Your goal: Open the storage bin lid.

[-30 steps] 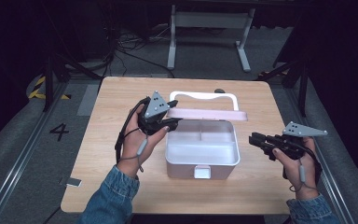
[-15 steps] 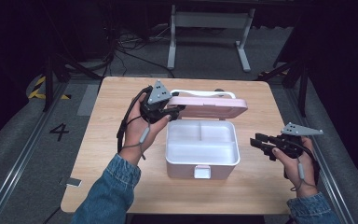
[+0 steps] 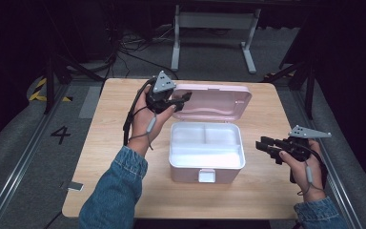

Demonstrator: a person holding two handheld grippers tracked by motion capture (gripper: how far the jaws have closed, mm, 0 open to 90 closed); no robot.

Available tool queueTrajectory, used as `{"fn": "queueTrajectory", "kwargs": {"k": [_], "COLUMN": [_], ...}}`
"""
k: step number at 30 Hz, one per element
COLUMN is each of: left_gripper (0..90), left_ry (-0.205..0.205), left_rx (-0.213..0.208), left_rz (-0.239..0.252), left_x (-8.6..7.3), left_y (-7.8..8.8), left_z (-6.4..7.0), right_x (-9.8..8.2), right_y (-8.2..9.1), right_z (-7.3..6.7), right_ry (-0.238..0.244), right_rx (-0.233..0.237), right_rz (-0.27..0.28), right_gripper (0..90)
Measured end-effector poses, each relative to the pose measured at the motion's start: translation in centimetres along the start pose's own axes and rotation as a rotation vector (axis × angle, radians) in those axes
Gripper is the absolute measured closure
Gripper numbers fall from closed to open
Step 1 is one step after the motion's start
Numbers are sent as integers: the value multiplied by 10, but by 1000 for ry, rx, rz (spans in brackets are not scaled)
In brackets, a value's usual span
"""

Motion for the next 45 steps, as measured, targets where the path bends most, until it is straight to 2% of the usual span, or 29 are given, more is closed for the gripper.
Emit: {"fn": "queueTrajectory", "kwargs": {"k": [6, 14, 16, 24, 30, 36, 39, 45], "left_gripper": [546, 475, 470, 454, 438, 410, 400, 366], "left_ry": [17, 16, 15, 54, 83, 87, 107, 117], "left_rx": [15, 51, 47, 40, 18, -5, -9, -3], "left_rz": [-27, -17, -17, -30, -55, -73, -76, -77], "left_x": [1, -3, -4, -8, -14, -23, -26, -30], "left_y": [-10, -24, -27, -38, -44, -53, -56, -61], "left_z": [-7, -15, -17, -26, -26, -26, -28, -32], "right_x": [1, 5, 5, 5, 4, 3, 3, 2], "right_y": [0, 1, 1, -1, -2, -3, -3, -2], "right_z": [-1, -1, -1, 1, 2, 3, 3, 4], "right_ry": [-6, -14, -20, -22, -22, -32, -30, -32], "right_rx": [7, 13, 12, 16, 20, 18, 17, 17], "right_rz": [4, 21, 21, 23, 19, 8, 8, 6], "right_gripper": [620, 618, 618, 616, 607, 607, 607, 605]}}
Point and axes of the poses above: each handheld gripper's, and its own axes: y roughly backward along the jaws, x roughly out of its top, z roughly to its right, the point moved 7 cm from there along -y, roughly forward along the jaws, and after that the axes turned 11 degrees about z, right-handed, at the moved point
